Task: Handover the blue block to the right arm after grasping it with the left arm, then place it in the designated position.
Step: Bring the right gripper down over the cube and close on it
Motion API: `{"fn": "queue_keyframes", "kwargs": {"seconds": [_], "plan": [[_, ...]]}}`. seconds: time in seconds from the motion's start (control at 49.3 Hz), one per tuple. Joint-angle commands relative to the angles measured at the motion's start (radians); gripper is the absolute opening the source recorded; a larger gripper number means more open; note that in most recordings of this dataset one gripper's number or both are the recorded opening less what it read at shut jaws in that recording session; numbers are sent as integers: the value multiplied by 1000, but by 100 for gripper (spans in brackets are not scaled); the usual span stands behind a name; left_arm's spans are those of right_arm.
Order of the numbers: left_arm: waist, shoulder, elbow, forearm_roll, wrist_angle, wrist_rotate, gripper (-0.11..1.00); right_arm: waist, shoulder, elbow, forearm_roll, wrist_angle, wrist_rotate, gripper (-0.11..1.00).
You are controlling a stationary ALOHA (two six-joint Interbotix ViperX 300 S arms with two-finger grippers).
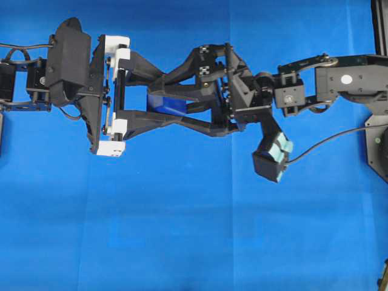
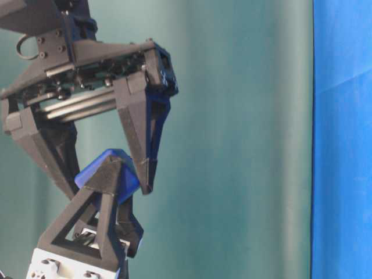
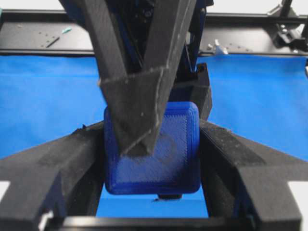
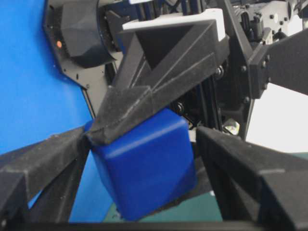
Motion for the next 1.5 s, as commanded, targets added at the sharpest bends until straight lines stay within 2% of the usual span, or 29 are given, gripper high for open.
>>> {"fn": "queue_keyframes", "kwargs": {"seconds": [0.0,0.264,0.365,0.426,0.548,1.48], "plan": [[-2,-18,-9,2,-9,-2,48,-2,-3,-37,2,-8,0,94],[-3,-18,-9,2,-5,-2,48,-2,-3,-37,2,-6,-3,93],[-3,-18,-9,2,-5,-2,48,0,-8,-37,2,3,-12,90],[-3,-18,-9,0,-5,-2,48,0,-15,-31,2,17,-11,82],[-5,-18,-9,2,-3,-3,48,2,-29,-15,2,58,-6,54],[-5,-12,-18,-2,-3,-5,48,2,-44,-3,9,83,9,52]]}}
